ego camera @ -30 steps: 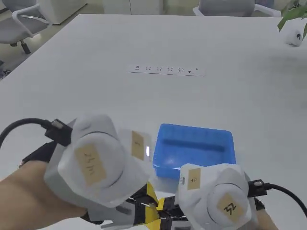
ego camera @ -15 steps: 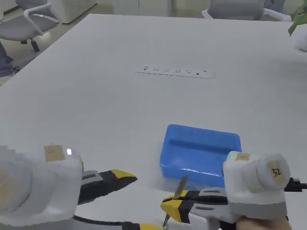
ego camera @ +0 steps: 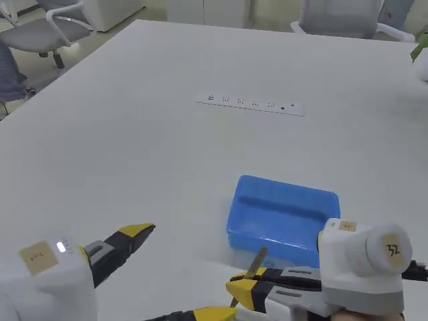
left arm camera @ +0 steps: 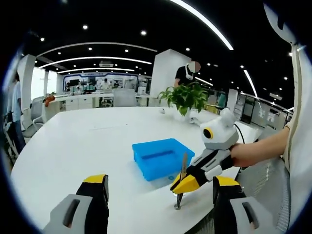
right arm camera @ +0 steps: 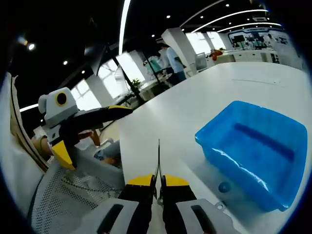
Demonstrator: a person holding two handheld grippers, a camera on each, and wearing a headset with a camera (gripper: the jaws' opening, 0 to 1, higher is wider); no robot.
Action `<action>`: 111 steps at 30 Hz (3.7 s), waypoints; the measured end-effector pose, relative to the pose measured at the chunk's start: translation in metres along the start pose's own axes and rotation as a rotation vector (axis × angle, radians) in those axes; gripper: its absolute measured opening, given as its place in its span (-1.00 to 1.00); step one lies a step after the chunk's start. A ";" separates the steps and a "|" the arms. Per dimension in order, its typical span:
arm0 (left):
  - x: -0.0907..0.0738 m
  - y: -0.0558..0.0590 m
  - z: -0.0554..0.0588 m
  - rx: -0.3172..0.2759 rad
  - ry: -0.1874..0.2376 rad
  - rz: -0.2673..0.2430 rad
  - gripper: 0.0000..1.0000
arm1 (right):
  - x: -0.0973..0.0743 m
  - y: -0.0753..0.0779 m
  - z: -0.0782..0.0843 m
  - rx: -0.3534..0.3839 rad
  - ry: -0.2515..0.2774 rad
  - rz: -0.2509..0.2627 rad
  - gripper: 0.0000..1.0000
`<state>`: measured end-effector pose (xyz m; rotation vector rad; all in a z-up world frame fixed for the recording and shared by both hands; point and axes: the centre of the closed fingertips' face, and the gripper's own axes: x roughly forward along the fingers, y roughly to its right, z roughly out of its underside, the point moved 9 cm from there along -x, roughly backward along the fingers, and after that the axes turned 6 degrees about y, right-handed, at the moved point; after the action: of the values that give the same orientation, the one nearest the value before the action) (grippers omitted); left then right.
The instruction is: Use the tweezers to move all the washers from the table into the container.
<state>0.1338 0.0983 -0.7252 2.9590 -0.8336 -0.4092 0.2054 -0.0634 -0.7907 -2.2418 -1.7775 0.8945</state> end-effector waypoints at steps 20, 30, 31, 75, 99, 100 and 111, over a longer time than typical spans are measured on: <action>0.002 0.006 -0.003 0.048 0.097 0.014 0.83 | 0.010 -0.030 0.002 -0.368 -0.155 -0.063 -0.92; -0.008 -0.006 -0.013 -0.044 0.231 -0.054 0.78 | 0.010 -0.040 0.008 -0.556 -0.174 -0.050 -0.95; -0.008 -0.005 -0.013 -0.043 0.227 -0.057 0.78 | 0.009 -0.040 0.009 -0.541 -0.179 -0.050 -0.96; -0.008 -0.006 -0.012 -0.012 0.216 -0.083 0.82 | 0.014 -0.044 0.010 -0.544 -0.206 -0.049 -0.94; 0.010 0.005 0.013 0.069 -0.055 0.012 0.97 | -0.056 0.001 -0.028 -0.198 0.056 0.189 -0.96; 0.010 0.005 0.015 0.064 -0.075 0.009 0.97 | -0.060 0.003 -0.034 -0.201 0.065 0.198 -0.95; 0.011 0.005 0.022 0.029 -0.134 0.044 0.97 | -0.086 0.057 -0.076 -0.183 0.162 0.349 -0.94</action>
<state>0.1347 0.0893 -0.7490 2.9604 -0.9235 -0.6042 0.2827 -0.1409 -0.7247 -2.7101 -1.4783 0.5975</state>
